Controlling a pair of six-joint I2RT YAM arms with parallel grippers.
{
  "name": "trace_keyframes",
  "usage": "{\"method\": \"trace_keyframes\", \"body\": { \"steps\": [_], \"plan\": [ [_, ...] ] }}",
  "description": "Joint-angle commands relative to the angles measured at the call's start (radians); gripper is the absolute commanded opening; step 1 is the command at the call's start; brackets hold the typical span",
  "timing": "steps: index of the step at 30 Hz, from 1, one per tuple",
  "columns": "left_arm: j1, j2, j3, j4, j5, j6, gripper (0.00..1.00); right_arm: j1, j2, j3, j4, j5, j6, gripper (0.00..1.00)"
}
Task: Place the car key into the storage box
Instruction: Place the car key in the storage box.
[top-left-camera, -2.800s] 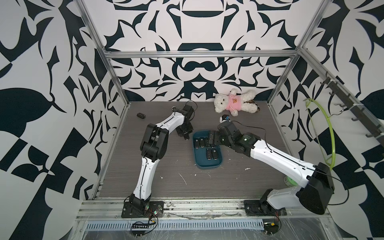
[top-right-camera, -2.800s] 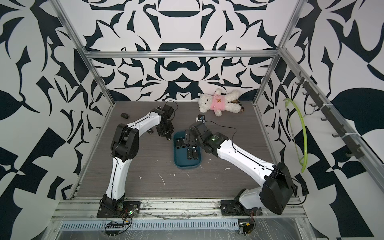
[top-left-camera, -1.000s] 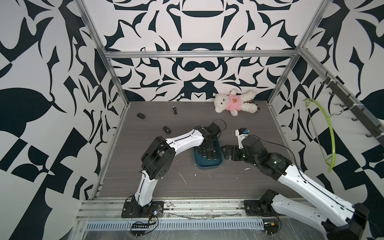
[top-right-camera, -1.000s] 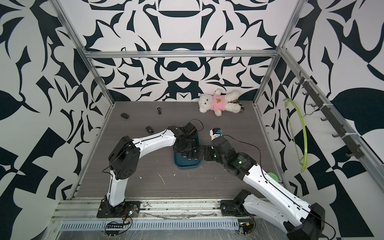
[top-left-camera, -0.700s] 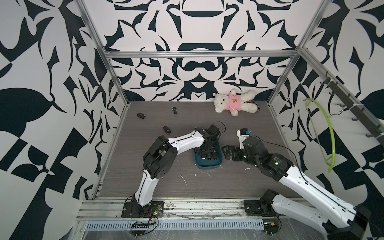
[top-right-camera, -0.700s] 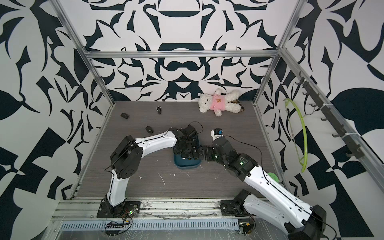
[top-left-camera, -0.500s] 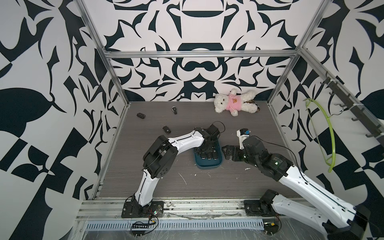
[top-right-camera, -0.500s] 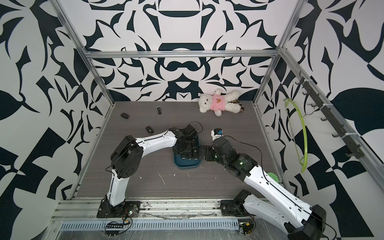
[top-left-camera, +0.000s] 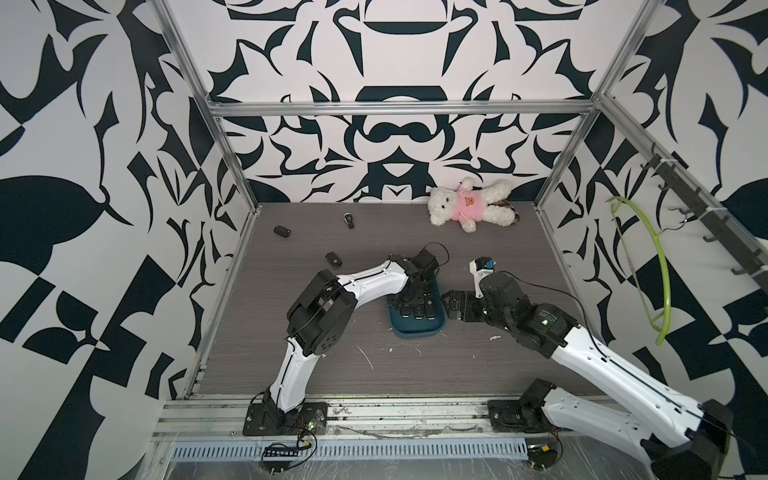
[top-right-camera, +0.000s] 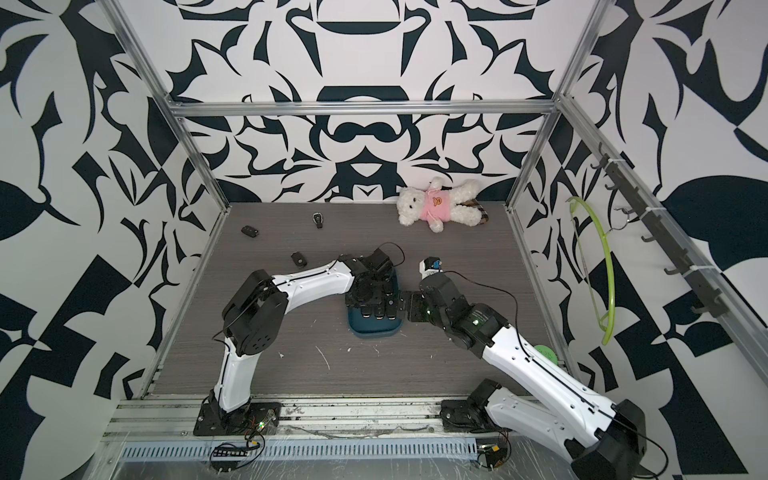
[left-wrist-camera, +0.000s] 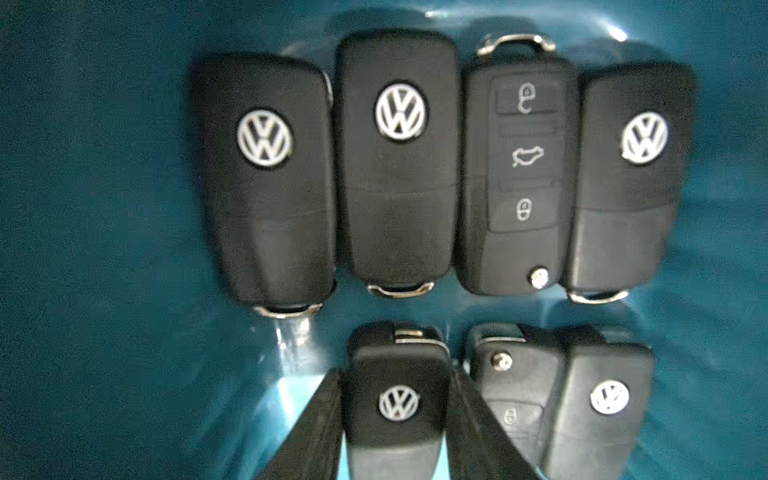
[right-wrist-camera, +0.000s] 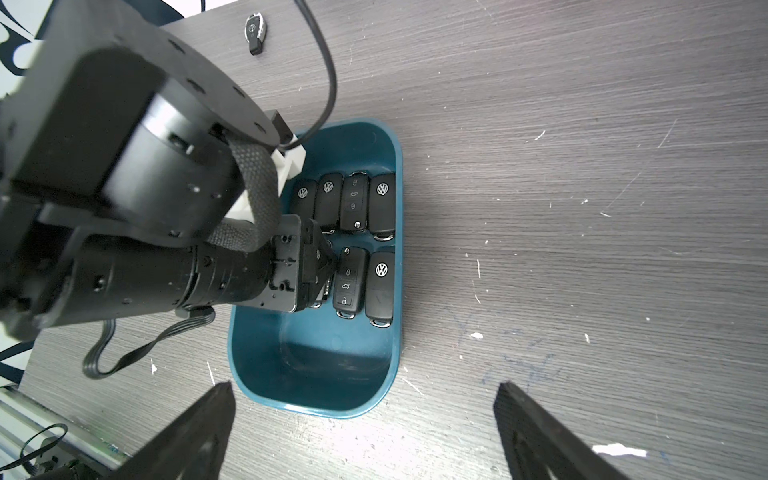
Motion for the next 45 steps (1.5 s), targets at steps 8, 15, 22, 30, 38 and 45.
{"method": "trace_keyframes", "body": {
  "steps": [8,15,22,30,38,45],
  "plan": [
    [0.008,-0.022,-0.024,0.002,0.001,-0.007,0.5,-0.004,0.011,0.012,0.036,0.003,0.0,1.0],
    [0.008,-0.068,-0.068,0.009,0.007,-0.024,0.45,-0.004,0.013,0.01,0.035,0.003,0.0,1.0],
    [0.008,-0.099,-0.098,0.026,0.02,-0.034,0.43,-0.004,0.02,0.008,0.041,-0.003,0.0,1.0],
    [0.008,-0.086,-0.099,0.073,0.054,-0.047,0.4,-0.004,0.031,0.014,0.042,-0.005,-0.007,1.0],
    [0.01,-0.061,-0.087,0.071,0.052,-0.04,0.42,-0.004,0.03,0.017,0.036,-0.004,-0.009,1.0],
    [0.009,-0.06,-0.078,0.072,0.051,-0.034,0.46,-0.004,0.028,0.011,0.037,-0.003,-0.006,1.0]
  ]
}}
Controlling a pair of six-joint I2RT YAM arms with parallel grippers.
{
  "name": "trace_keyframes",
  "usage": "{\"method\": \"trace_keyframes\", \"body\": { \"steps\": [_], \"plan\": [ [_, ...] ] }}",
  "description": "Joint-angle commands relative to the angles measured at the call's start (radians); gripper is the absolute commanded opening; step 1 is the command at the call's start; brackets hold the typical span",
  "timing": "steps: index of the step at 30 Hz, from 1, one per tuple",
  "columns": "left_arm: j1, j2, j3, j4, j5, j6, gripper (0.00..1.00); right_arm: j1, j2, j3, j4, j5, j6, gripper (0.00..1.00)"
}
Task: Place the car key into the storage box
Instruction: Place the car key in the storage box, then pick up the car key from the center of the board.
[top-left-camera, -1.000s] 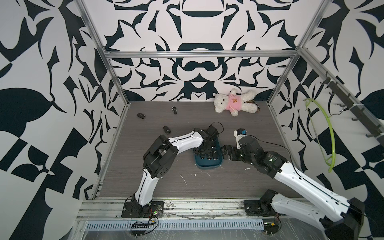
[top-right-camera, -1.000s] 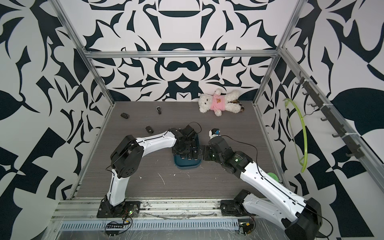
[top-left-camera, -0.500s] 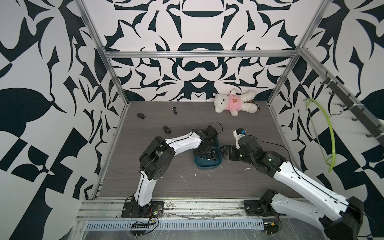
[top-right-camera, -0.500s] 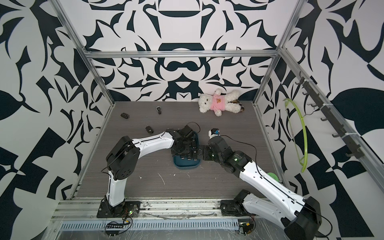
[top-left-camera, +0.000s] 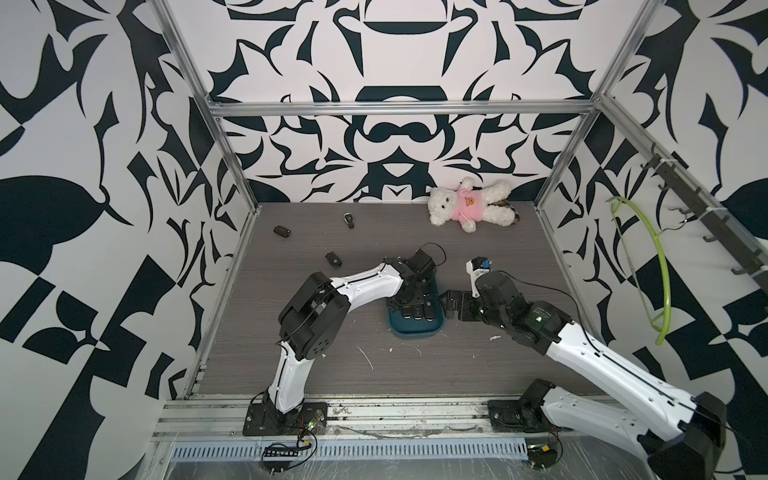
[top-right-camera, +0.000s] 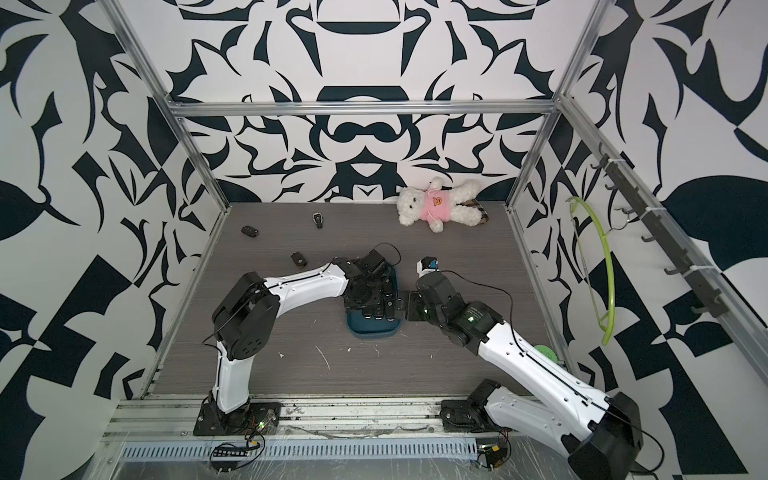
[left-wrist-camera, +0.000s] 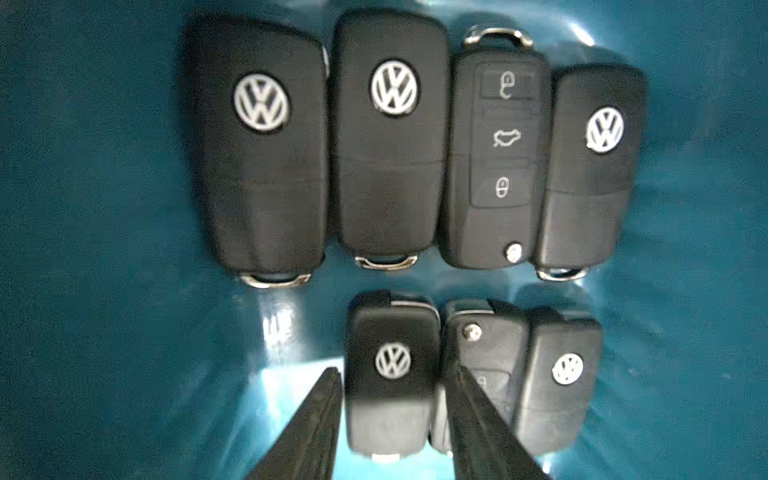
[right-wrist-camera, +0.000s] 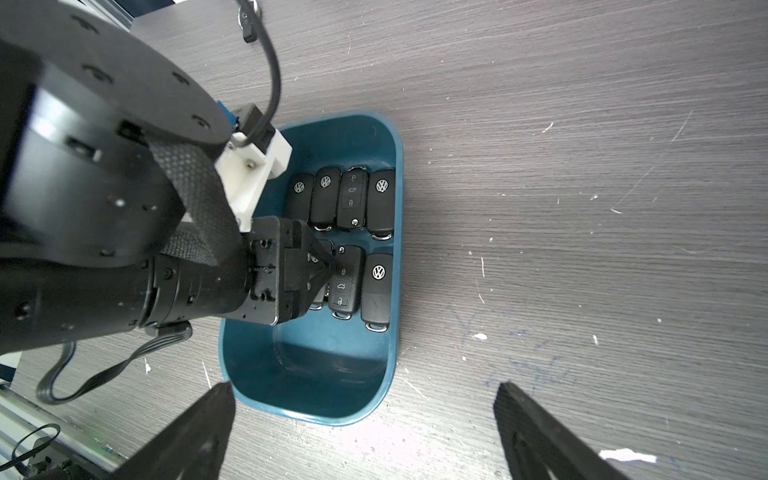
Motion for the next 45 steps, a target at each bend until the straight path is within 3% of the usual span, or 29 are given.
{"method": "trace_keyframes", "body": {
  "steps": [1,10,19,24,27,35,42,45],
  "plan": [
    [0.004,0.007,0.005,-0.003,0.007,0.004,0.46,-0.004,-0.005,0.01,0.021,0.005,-0.004,1.0],
    [0.004,-0.012,0.002,-0.006,0.008,-0.002,0.47,-0.004,-0.006,0.006,0.02,0.008,-0.004,1.0],
    [0.02,-0.111,0.046,-0.067,-0.05,0.013,0.6,-0.004,-0.01,0.017,0.048,-0.015,-0.016,1.0],
    [0.064,-0.184,0.072,-0.111,-0.09,0.037,0.79,-0.004,0.01,0.04,0.075,-0.052,-0.039,1.0],
    [0.105,-0.223,0.076,-0.129,-0.115,0.049,0.99,-0.004,0.028,0.056,0.101,-0.085,-0.052,1.0],
    [0.257,-0.267,0.056,-0.171,-0.158,0.069,0.99,-0.003,0.128,0.139,0.15,-0.139,-0.09,1.0],
    [0.406,-0.223,0.059,-0.193,-0.163,0.057,0.99,0.008,0.248,0.209,0.221,-0.208,-0.096,1.0],
    [0.461,-0.182,0.078,-0.201,-0.156,0.056,0.93,0.013,0.294,0.239,0.238,-0.221,-0.099,1.0]
  ]
}}
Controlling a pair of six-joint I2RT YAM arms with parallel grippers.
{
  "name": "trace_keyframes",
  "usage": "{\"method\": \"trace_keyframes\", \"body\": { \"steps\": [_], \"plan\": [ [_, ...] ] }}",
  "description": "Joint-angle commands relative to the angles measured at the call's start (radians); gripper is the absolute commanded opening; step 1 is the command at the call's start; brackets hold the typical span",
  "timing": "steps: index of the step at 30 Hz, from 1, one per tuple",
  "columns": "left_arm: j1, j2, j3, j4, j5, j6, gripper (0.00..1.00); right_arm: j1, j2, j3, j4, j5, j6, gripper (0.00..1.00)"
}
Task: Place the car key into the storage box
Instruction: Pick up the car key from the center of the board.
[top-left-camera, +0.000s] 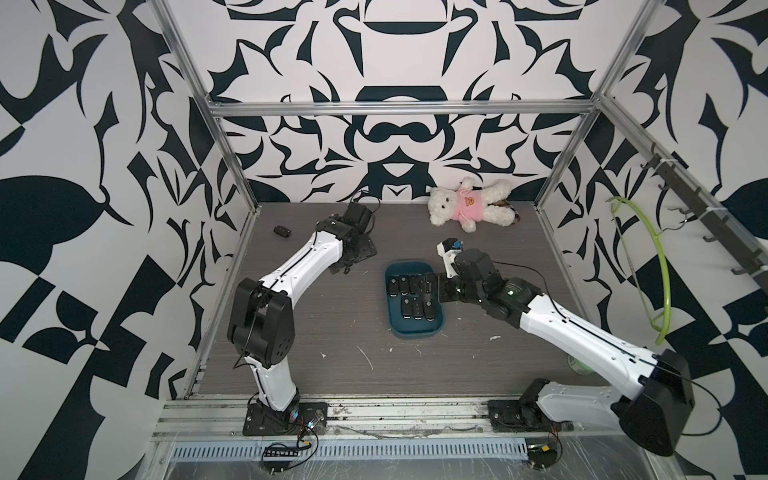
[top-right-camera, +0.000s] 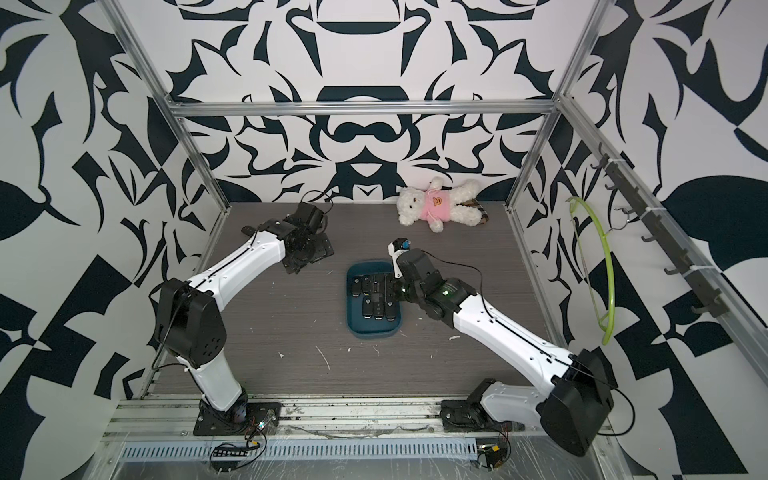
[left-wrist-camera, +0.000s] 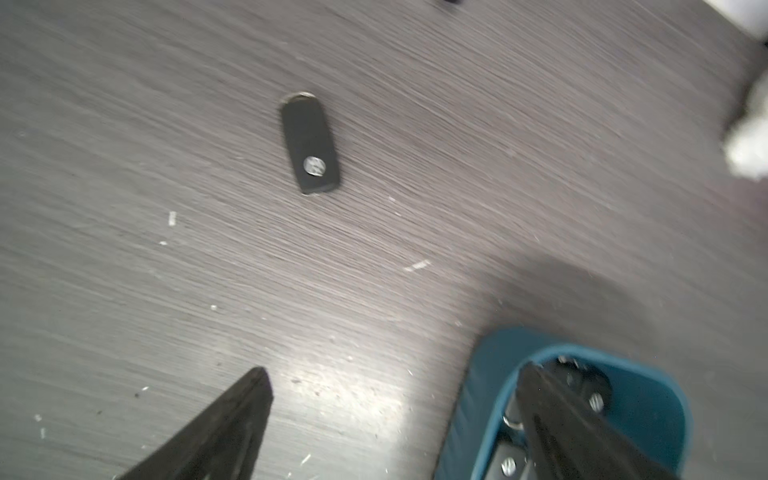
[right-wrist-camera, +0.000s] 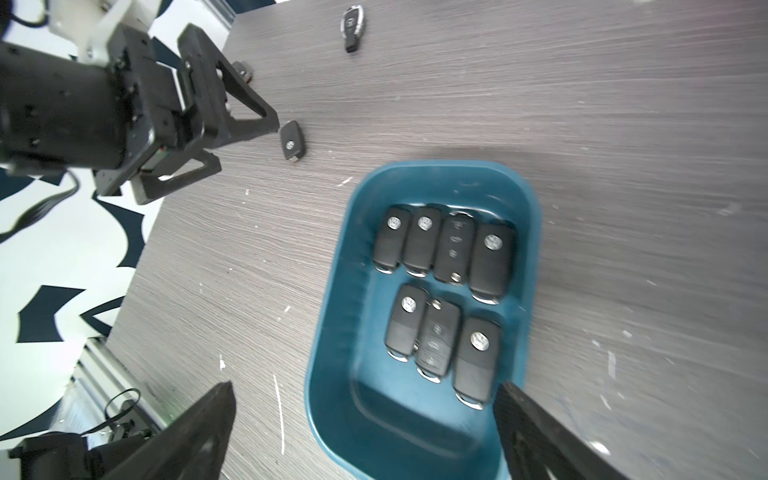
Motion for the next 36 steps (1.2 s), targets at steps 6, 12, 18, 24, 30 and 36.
{"method": "trace_keyframes", "body": {
  "steps": [6,12,18,24,30,36],
  "plan": [
    [0.124,0.15,0.079,-0.074,0.012,0.008,0.75,0.01,0.079,0.108,0.058,-0.034,-0.036,1.0],
    [0.176,0.224,0.103,-0.043,0.046,0.035,0.65,0.009,0.121,0.138,0.057,-0.027,-0.043,1.0],
    [0.182,0.306,0.154,-0.037,0.056,0.072,0.65,0.01,0.148,0.147,0.057,-0.023,-0.039,1.0],
    [0.188,0.361,0.196,-0.01,0.066,0.101,0.65,0.01,0.158,0.15,0.052,-0.018,-0.036,1.0],
    [0.19,0.432,0.281,-0.028,0.056,0.132,0.65,0.01,0.161,0.144,0.051,-0.013,-0.031,1.0],
    [0.195,0.485,0.318,-0.039,0.042,0.152,0.62,0.01,0.16,0.141,0.049,-0.009,-0.026,1.0]
  ]
}}
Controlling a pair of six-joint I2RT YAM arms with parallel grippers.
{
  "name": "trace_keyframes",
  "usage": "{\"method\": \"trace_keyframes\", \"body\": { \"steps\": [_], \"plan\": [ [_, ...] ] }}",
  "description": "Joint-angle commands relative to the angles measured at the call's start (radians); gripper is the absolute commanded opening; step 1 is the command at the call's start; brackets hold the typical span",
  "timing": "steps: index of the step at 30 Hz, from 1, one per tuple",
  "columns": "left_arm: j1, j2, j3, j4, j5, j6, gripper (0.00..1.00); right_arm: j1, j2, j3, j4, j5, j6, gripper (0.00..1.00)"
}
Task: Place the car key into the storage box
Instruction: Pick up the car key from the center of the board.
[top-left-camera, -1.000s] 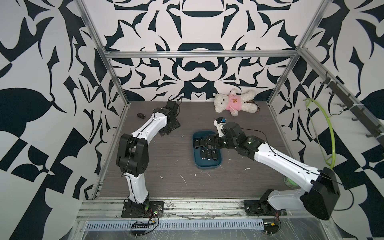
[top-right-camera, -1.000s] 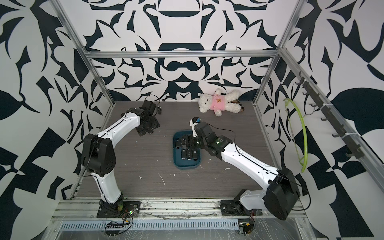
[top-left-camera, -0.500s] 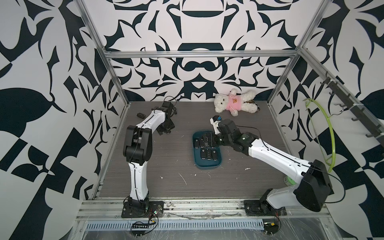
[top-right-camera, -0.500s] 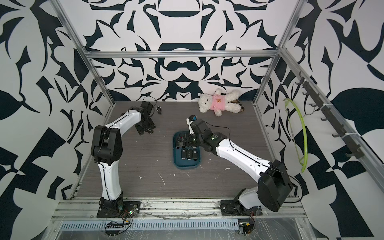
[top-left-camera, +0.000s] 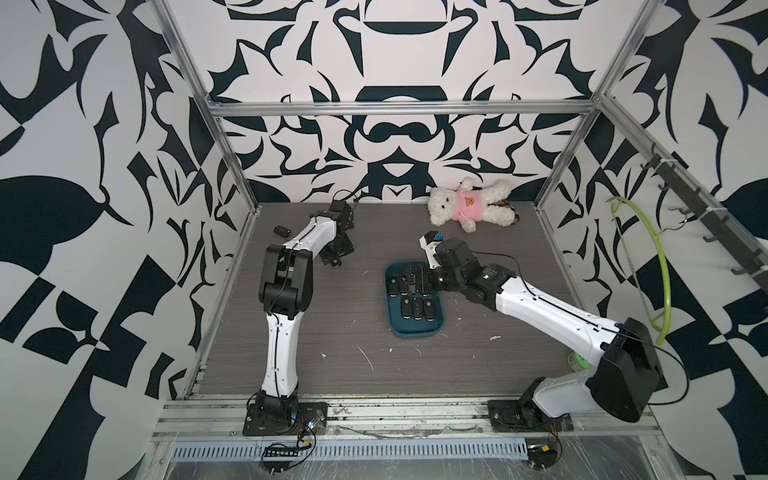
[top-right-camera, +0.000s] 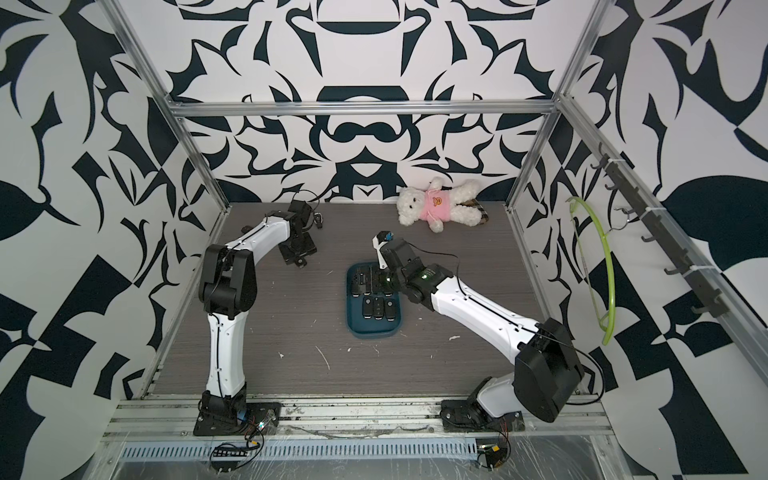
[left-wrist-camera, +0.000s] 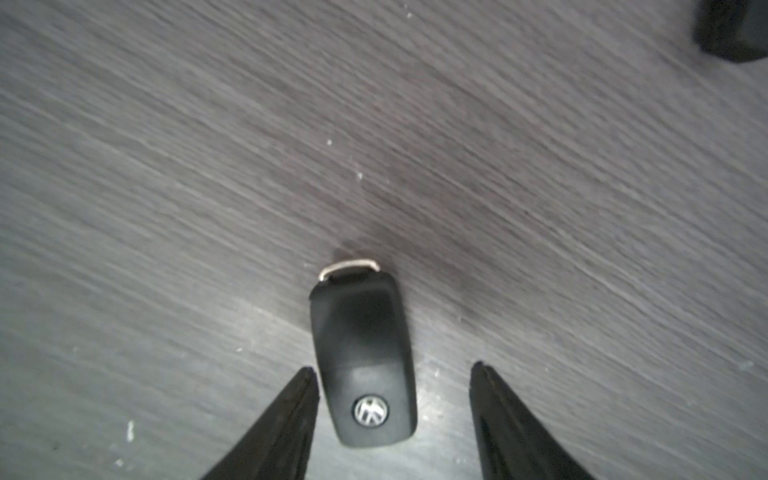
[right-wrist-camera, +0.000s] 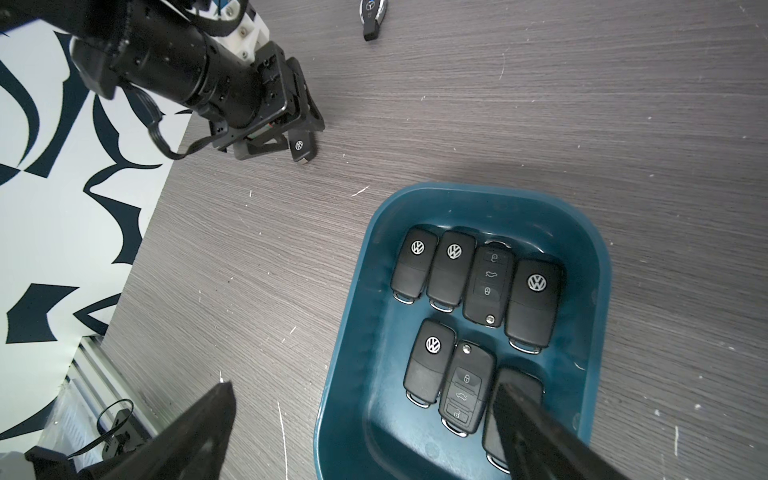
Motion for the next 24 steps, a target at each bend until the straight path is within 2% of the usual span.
{"method": "trace_keyframes", "body": {
  "steps": [1,10,18,24],
  "plan": [
    [0.01,0.037,0.024,-0.034,-0.011,0.023,0.62,0.004,-0.011,0.031,0.021,0.014,-0.001,1.0],
    [0.014,0.026,-0.008,-0.027,-0.041,0.036,0.54,0.004,-0.007,0.031,0.018,0.019,-0.001,1.0],
    [0.014,-0.002,-0.051,-0.002,-0.034,0.049,0.29,0.005,-0.004,0.032,0.02,0.015,0.002,1.0],
    [0.011,-0.092,-0.132,0.035,-0.023,0.044,0.29,0.005,-0.006,0.021,0.022,0.008,0.007,1.0]
  ]
}}
